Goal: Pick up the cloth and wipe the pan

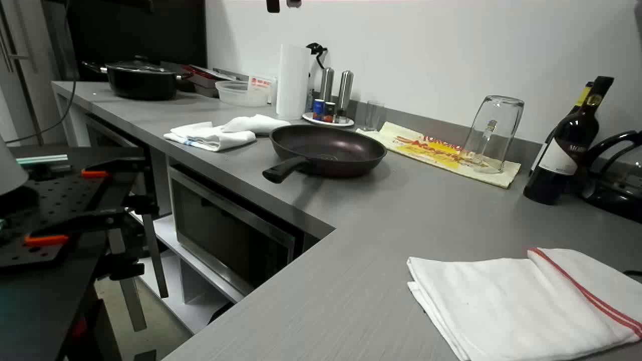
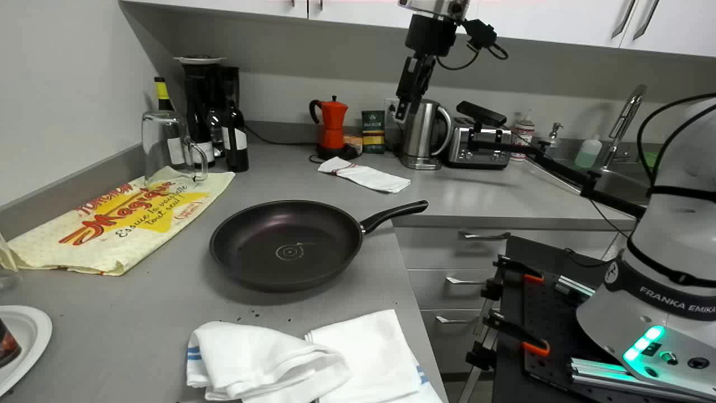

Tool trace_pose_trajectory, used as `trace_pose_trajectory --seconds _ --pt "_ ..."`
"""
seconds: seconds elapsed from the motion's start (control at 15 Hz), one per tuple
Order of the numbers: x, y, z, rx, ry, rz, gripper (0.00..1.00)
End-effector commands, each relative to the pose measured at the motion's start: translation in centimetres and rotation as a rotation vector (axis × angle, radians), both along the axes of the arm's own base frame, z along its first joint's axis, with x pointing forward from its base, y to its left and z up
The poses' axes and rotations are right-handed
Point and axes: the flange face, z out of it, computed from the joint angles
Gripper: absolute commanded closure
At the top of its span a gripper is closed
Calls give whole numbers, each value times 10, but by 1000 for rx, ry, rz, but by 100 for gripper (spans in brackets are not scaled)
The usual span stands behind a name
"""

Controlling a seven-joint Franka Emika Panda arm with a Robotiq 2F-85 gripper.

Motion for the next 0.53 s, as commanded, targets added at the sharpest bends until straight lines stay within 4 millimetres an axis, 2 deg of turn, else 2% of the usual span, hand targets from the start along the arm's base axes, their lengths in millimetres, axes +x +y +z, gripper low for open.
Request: trace_pose_trajectory --seconds 0.0,0.2,0.47 --pt "0 0 1 0 0 0 0" --pt "2 -1 0 -12 -6 -6 0" --pt "9 -2 -18 2 33 -2 0"
